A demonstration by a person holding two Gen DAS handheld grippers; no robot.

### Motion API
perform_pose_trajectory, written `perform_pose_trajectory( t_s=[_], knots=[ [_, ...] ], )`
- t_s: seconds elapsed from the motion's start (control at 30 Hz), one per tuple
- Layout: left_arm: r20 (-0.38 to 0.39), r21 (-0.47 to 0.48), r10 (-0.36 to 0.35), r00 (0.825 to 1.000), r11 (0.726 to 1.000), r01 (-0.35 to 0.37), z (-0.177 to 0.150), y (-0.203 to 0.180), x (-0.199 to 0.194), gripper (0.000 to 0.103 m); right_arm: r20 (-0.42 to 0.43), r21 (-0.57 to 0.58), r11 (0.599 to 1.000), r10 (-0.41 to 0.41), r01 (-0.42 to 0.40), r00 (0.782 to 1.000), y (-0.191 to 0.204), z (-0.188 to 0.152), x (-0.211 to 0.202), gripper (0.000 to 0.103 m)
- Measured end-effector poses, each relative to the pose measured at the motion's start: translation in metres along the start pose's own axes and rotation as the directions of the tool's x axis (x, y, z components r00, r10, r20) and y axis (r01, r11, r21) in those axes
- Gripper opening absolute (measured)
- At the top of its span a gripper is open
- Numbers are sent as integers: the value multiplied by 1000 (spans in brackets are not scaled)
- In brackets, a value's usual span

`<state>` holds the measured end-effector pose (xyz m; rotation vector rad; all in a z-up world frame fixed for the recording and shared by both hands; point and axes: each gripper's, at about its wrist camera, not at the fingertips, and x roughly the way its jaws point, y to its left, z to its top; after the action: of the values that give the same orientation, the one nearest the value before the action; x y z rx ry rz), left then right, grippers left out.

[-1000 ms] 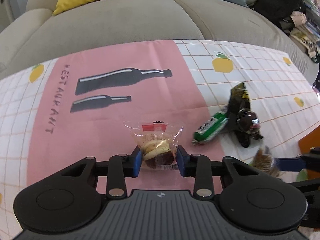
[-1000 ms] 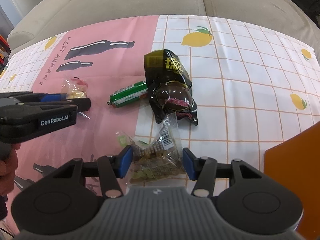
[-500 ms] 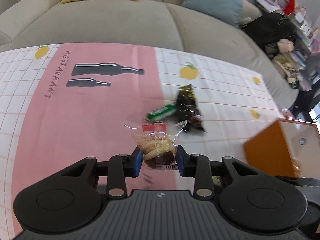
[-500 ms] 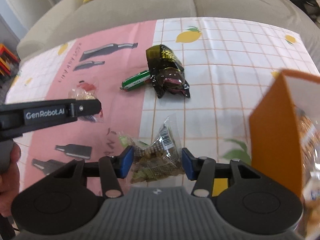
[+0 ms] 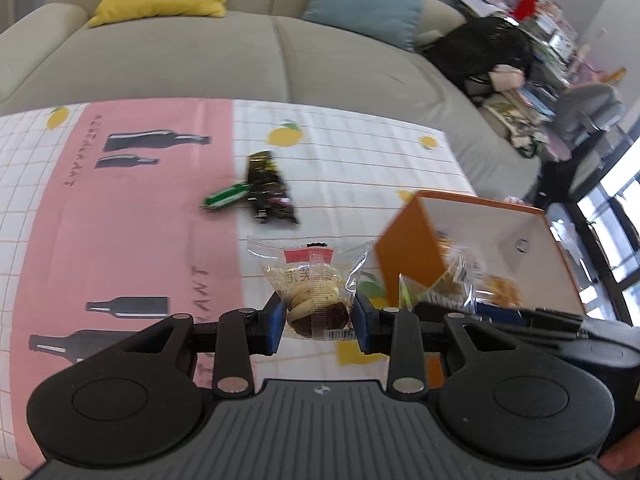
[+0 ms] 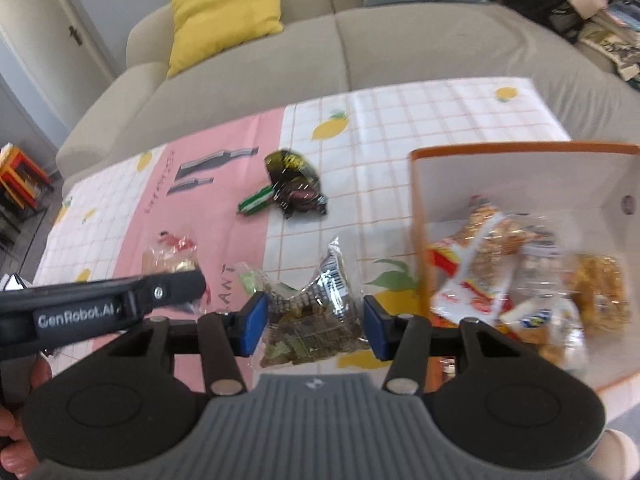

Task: Organize snacks
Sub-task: 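Lift both held packets and carry them over the orange box, then open both tools to drop the cookie and seaweed packets into the box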

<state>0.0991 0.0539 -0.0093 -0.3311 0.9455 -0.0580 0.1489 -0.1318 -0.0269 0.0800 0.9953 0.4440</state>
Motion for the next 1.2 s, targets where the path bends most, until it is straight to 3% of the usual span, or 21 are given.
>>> perform_pose_trajectory(
  t_s=[0.23,0.63,0.93,1.2],
  knots=[
    [-4,48,-83,997,995,83,-5,-46,-12,39,65,24,998,-55,54,996,-45,-1,-47,50],
    [-77,203,-176,981,961,188,-1,-130,8,39,70,65,978,-204,200,976,-129,-1,-93,50],
    [-140,306,-202,969,922,237,11,-182,40,39,1,3,949,-315,315,949,-175,9,-84,50],
    [-222,336,-204,953,902,271,14,-212,80,39,-75,-103,932,-357,349,931,-191,16,-58,50]
  ],
)
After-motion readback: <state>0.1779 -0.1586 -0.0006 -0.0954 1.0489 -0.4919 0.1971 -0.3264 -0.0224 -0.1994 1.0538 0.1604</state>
